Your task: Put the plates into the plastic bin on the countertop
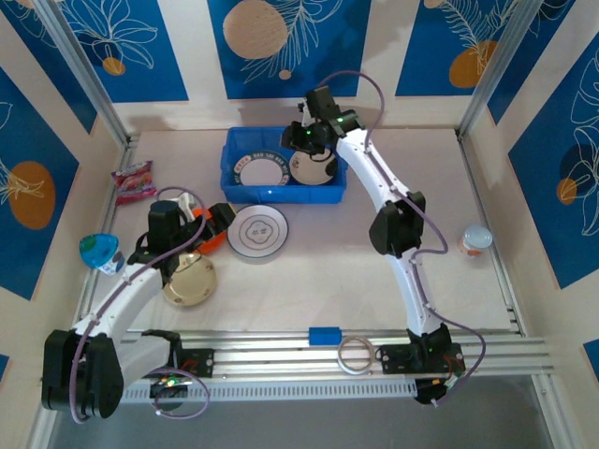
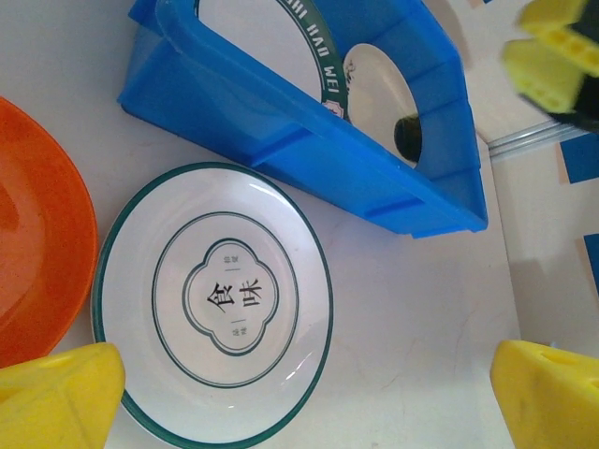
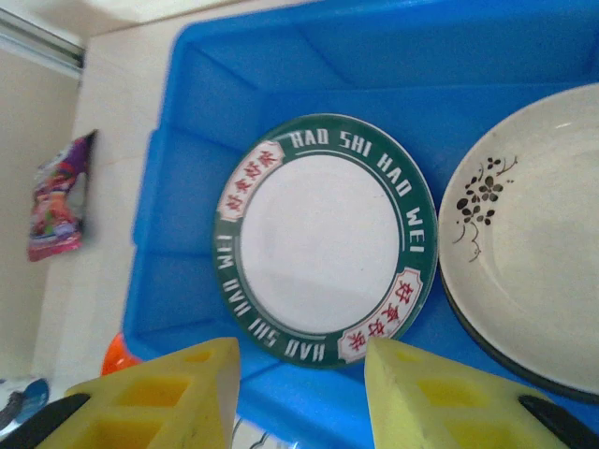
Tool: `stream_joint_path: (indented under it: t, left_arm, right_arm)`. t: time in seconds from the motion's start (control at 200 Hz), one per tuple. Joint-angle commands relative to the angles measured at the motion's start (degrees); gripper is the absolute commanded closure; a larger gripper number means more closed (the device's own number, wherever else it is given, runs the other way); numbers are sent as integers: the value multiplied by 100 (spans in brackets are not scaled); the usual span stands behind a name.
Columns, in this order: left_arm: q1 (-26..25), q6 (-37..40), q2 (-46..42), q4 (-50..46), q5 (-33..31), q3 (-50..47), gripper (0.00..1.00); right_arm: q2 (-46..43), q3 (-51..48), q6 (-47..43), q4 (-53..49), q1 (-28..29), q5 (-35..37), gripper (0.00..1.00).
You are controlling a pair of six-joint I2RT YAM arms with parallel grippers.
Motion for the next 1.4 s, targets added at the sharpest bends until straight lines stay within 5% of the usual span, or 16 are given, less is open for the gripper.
stream_joint_path:
  t: [0.0,0.355,0.56,0.785,1.396]
  left_arm:
    - [-58,101,59,114,-102,7,0]
    - [-282,51,221,284,-240,-3,0]
    - [-409,38,312,315,-280,23,0]
    - [-463,94,335,236,-280,67,0]
    - [-557,11,259,323,-326,-174,0]
  right_arm:
    - [-928,-589,-213,233,50,-178,59]
    - [-4365,-6536,510,3782,393,-407,58]
    - [-5171,-9242,1078,6375,1204,557,52]
    - [-4447,-9627,2387,6676,1408,489,50]
    - [-3406,-9534,3286,6634,986,-277,59]
